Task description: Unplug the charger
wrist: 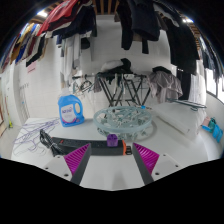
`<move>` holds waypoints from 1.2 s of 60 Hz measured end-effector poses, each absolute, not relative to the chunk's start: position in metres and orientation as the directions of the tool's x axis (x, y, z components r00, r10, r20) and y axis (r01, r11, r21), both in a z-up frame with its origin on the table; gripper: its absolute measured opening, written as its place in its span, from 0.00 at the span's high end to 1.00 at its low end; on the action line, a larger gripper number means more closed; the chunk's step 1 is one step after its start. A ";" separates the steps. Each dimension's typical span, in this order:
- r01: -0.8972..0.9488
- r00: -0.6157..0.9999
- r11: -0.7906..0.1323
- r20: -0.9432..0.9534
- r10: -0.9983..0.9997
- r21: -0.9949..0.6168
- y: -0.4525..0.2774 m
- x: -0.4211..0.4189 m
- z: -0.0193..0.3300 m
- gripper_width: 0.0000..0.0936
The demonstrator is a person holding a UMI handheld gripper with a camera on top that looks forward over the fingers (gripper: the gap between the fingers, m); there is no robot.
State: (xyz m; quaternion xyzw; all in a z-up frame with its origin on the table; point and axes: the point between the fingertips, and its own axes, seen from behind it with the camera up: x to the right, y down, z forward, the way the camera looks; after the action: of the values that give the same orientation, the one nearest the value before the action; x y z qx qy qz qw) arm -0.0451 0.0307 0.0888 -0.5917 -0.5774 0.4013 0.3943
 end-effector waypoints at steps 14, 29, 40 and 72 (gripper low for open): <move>0.370 -0.001 -0.019 -0.021 1.000 -0.929 0.026 -0.108 0.063 0.08; 0.390 -0.010 -0.013 -0.018 1.000 -0.921 0.024 -0.147 0.036 0.08; 0.382 -0.018 -0.007 -0.015 1.000 -0.924 0.021 -0.153 0.031 0.09; 0.382 0.009 -0.052 -0.052 0.999 -0.923 0.033 -0.166 0.034 0.88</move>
State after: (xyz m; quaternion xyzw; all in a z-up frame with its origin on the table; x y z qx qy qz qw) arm -0.1662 0.0327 0.0336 -0.6005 -0.5749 0.4064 0.3790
